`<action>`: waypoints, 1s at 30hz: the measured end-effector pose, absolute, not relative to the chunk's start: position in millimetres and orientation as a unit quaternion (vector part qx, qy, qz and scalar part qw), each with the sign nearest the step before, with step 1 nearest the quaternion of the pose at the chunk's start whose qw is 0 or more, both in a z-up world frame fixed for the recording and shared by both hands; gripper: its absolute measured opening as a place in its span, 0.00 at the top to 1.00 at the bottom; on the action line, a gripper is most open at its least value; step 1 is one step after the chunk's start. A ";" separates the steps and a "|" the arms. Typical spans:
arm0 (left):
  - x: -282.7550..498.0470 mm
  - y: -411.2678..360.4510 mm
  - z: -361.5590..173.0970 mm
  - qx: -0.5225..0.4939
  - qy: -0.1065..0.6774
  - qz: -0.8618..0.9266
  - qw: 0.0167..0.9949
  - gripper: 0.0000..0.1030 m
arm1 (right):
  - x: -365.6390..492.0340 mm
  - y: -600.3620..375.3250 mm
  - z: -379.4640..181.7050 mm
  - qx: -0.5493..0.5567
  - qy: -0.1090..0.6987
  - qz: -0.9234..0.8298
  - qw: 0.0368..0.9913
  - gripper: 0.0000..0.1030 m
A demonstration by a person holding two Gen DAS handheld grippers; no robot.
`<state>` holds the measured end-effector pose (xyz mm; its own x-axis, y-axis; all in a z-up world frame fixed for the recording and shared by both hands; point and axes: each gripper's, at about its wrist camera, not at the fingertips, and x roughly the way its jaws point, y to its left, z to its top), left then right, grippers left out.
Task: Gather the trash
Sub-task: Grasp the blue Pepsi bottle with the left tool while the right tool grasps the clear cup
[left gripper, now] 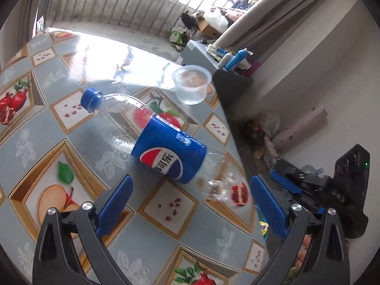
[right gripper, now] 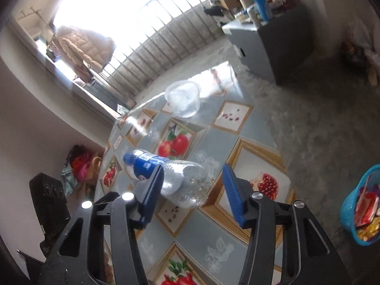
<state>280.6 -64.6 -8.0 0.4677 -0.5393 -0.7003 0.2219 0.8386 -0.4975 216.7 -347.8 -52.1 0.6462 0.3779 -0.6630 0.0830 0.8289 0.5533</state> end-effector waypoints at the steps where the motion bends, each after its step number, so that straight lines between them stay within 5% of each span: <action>1: 285.5 -64.5 -13.0 -0.174 0.467 -0.223 0.838 0.08 | 228.1 -342.6 -64.5 0.284 0.428 0.088 0.854 0.62; 13: 360.5 -38.2 -37.5 -0.195 0.477 -0.171 0.840 0.32 | 273.8 -289.5 -73.0 0.290 0.461 0.177 0.820 0.67; 16: 383.1 -28.1 -41.4 -0.209 0.483 -0.161 0.835 0.33 | 294.9 -299.4 -60.2 0.282 0.453 0.165 0.830 0.63; 20: 407.4 -27.1 -40.5 -0.184 0.480 -0.152 0.844 0.33 | 332.2 -326.3 -39.4 0.288 0.421 0.125 0.851 0.42; 23: 422.7 -27.0 -42.4 -0.184 0.477 -0.147 0.847 0.33 | 368.8 -347.6 -30.3 0.315 0.399 0.104 0.855 0.35; 28: 442.3 -34.3 -48.0 -0.184 0.482 -0.152 0.843 0.33 | 437.8 -358.7 -51.1 0.354 0.439 0.087 0.821 0.35; 30: 446.8 -41.4 -49.4 -0.182 0.485 -0.160 0.840 0.34 | 457.3 -340.6 -62.4 0.318 0.467 0.085 0.821 0.44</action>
<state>446.8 -41.4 -49.4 0.4782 -0.4465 -0.7563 0.0926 0.8820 -0.4621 457.3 -340.6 -62.4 0.5490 0.4368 -0.7126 0.1578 0.7831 0.6015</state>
